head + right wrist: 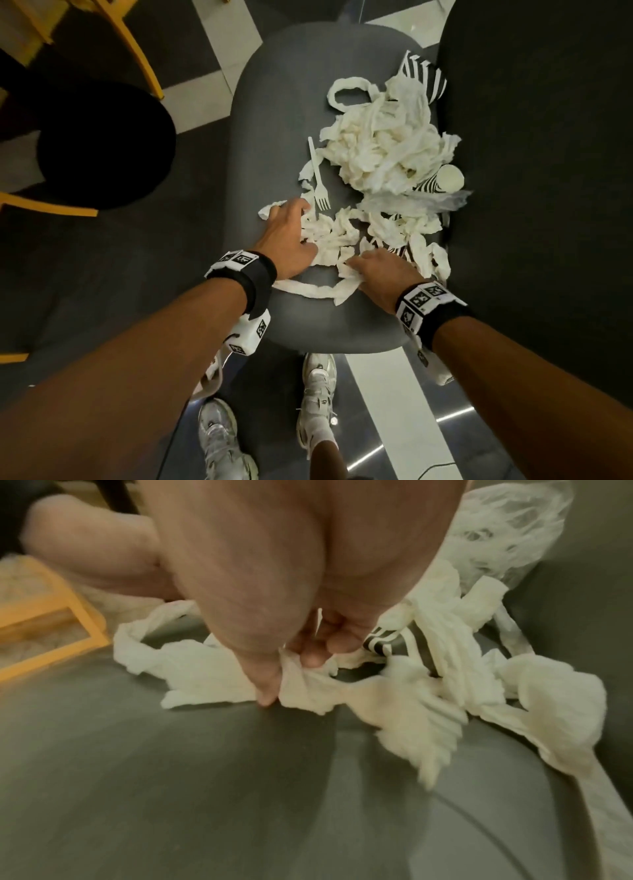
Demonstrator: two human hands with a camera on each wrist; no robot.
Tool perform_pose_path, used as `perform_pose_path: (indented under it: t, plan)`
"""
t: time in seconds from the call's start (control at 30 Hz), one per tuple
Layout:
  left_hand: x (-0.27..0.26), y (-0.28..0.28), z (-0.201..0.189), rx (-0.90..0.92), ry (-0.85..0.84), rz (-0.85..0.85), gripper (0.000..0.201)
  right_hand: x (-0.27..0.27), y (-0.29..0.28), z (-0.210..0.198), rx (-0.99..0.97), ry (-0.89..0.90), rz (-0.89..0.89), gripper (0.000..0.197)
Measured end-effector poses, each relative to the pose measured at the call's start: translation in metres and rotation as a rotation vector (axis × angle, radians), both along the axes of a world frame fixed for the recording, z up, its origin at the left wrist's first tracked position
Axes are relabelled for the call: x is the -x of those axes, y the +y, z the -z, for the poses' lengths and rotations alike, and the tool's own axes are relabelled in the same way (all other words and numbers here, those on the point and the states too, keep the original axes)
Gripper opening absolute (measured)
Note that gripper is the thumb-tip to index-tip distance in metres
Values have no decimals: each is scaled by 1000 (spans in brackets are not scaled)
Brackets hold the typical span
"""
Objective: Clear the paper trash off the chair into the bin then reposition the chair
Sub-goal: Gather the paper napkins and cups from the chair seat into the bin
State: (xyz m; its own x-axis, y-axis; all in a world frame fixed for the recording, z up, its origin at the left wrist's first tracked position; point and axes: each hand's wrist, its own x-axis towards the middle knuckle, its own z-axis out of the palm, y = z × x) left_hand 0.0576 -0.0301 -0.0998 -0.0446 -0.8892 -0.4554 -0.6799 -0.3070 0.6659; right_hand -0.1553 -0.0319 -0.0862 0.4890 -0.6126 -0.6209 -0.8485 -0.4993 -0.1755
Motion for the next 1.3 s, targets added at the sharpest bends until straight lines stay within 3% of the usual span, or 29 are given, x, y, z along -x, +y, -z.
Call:
perform_pose_path:
  t: [0.1, 0.23, 0.33, 0.43, 0.53, 0.63, 0.8, 0.93, 1.07, 1.17, 1.23, 1.3]
  plan:
    - [0, -22, 1, 87, -113, 36, 76, -4, -4, 0, 101, -65, -68, 30]
    - [4, -66, 5, 216, -305, -14, 74, -10, -8, -9, 114, -234, 51, 23]
    - [16, -96, 11, 108, -410, -52, 92, -10, -15, -12, 63, -344, 165, 17]
    - [24, -110, 21, -63, -518, 45, 111, -5, -25, -13, 7, -331, 235, 15]
    - [25, -110, 32, -42, -528, 46, 85, -1, -35, -14, -14, -326, 273, 18]
    - [19, -103, 36, 23, -459, 76, 41, -5, -40, -16, -25, -318, 296, 23]
    - [-3, -76, 24, 27, -243, 45, 6, -21, -39, -17, -5, -339, 322, 27]
    - [-27, -41, -3, -80, -39, -173, 14, -42, -32, -20, -30, -406, 367, 28]
    - [-55, -2, -32, -174, 222, -277, 20, -73, -11, -24, -37, -498, 441, 53]
    - [-72, 31, -48, -235, 386, -347, 19, -104, 4, -31, -86, -553, 433, 84]
    - [-81, 50, -59, -270, 454, -306, 11, -125, 11, -26, -71, -437, 355, 93]
    - [-90, 68, -67, -298, 467, -273, 8, -140, 8, -13, -9, -225, 343, 69]
